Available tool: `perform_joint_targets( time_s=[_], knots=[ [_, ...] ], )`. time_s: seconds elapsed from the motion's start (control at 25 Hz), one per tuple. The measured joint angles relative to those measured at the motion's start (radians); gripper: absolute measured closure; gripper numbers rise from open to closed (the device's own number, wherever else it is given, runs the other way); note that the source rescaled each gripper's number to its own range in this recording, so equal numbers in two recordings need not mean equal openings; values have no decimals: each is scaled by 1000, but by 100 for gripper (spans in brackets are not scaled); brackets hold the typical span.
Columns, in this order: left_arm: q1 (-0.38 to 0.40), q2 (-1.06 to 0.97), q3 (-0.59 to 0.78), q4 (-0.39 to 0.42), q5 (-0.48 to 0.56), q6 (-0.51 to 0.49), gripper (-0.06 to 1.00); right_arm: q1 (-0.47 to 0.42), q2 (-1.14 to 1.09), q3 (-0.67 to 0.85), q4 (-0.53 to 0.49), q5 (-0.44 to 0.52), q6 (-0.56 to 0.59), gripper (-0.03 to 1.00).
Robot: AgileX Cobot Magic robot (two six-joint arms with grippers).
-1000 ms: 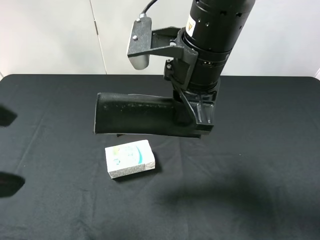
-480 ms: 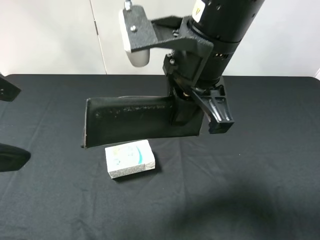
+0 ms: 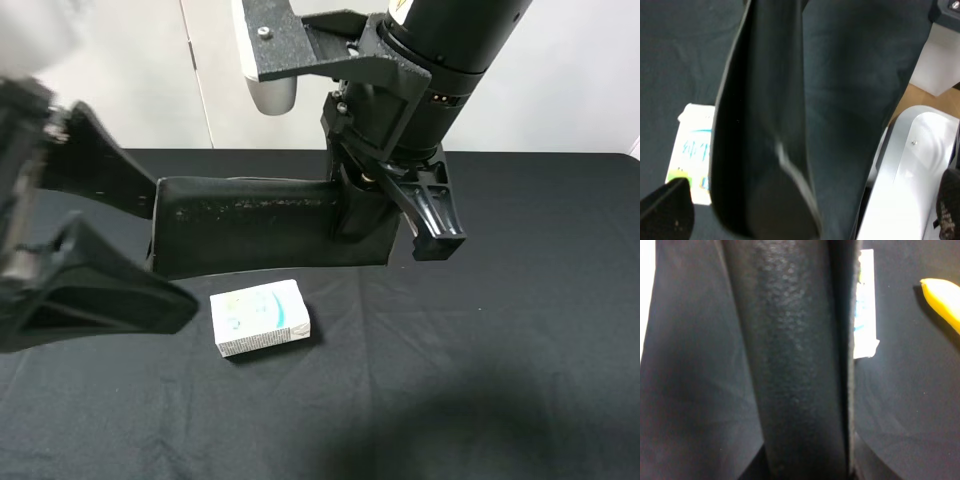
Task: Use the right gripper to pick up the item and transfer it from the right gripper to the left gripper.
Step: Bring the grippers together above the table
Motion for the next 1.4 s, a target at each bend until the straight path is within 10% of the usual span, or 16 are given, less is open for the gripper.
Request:
perform_joint_targets(
  time_s=[0.44, 0.96, 1.32, 1.4],
  knots=[
    [0, 91, 0, -96, -108, 134, 11, 0, 0, 0, 2, -9, -2, 95],
    [0, 95, 0, -90, -128, 157, 78, 0, 0, 0, 14, 2, 7, 97],
    [0, 96, 0, -82, -137, 157, 80, 0, 0, 0, 14, 5, 20, 97],
    [0, 96, 0, -82, -137, 157, 80, 0, 0, 0, 15, 5, 20, 83]
  ],
)
